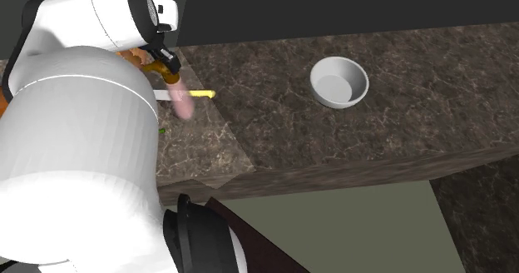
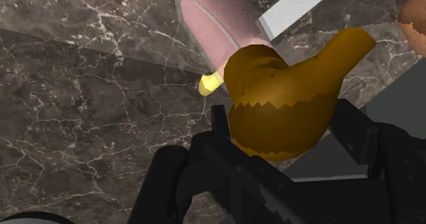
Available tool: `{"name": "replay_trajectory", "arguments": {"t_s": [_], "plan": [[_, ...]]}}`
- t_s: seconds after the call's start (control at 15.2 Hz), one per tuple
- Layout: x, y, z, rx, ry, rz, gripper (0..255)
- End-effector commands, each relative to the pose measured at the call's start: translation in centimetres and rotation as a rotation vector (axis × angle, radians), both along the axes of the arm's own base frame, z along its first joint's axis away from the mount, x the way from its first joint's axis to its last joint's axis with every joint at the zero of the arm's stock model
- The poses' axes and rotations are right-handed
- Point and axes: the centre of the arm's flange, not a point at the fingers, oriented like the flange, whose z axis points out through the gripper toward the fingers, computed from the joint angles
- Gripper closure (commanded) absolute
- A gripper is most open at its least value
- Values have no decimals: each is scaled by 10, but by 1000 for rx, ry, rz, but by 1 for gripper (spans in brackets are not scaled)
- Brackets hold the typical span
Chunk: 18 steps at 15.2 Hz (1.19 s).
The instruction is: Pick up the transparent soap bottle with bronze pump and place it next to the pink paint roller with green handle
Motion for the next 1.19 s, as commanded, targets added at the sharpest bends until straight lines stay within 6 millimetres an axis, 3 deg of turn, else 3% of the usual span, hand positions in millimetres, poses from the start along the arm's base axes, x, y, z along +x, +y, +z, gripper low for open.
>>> {"name": "replay_trajectory", "arguments": {"t_s": [0.0,0.07,0.13,0.46,0.73,1.12], "plan": [[0,0,0,1,-1,0,255],[0,0,0,1,-1,0,255],[0,0,0,1,-1,0,0],[0,0,0,1,-1,0,0],[-5,-5,50,1,-1,0,0],[-5,-5,50,1,-1,0,0]]}}
